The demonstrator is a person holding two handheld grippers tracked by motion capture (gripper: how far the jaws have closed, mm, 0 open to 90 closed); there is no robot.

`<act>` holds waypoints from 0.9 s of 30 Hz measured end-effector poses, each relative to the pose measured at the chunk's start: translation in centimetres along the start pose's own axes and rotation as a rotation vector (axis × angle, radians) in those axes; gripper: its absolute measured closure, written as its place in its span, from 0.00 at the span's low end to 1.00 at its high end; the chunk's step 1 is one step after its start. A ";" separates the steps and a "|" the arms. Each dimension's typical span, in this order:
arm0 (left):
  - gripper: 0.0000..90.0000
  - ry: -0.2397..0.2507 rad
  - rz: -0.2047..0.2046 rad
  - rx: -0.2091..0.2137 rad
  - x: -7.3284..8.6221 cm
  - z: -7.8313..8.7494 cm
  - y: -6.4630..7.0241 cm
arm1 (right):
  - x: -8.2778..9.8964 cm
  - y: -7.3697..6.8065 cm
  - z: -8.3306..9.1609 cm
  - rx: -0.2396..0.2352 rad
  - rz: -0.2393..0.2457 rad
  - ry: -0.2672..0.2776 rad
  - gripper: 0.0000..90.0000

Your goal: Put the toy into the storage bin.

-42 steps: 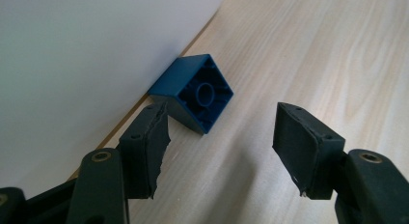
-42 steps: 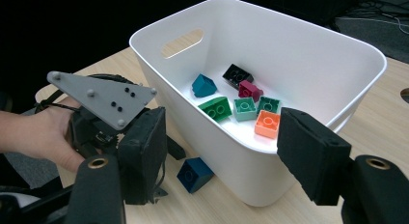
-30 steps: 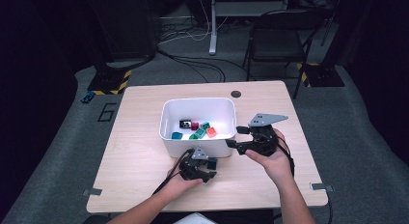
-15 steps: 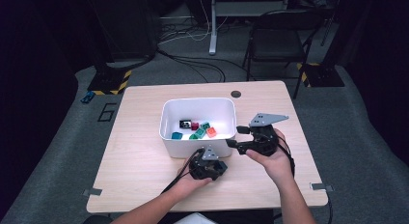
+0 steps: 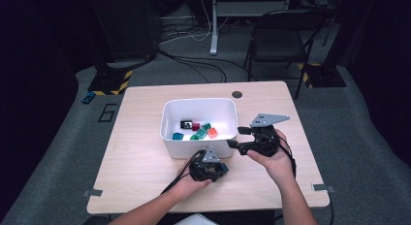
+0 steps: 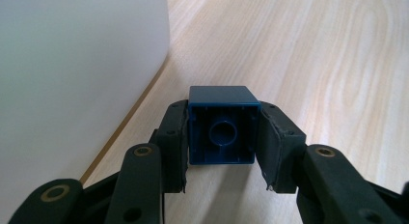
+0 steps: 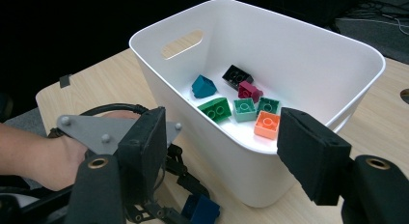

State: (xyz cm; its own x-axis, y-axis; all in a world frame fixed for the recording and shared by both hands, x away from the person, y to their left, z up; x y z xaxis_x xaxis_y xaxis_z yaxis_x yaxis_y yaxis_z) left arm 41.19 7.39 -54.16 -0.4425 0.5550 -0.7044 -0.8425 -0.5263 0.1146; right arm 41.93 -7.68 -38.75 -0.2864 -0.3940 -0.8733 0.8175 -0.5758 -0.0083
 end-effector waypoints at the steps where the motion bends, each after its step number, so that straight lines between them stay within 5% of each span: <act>1: 0.65 -0.011 -0.010 0.004 0.0 0.2 0.0 | 0.0 0.0 0.0 0.000 0.000 0.000 0.38; 27: 0.65 0.039 0.024 0.055 -2.7 6.4 -0.2 | 0.0 0.1 0.2 0.004 -0.003 0.002 0.38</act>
State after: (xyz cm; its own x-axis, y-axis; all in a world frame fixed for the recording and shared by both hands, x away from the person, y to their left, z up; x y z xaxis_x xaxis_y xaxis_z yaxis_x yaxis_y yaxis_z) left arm 40.62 10.09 -47.80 -0.4518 0.5166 -0.7273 -0.8478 -0.5024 0.1698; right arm 41.95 -7.90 -38.63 -0.2877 -0.3905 -0.8745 0.8149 -0.5796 -0.0093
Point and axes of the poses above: each handheld gripper's, and its own axes: z roughly backward along the jaws, x roughly out of its underside, y roughly to its right, the point moved 5 cm from there along -z, roughly forward along the jaws, and after that the axes turned 7 degrees about z, right-handed, at the moved point
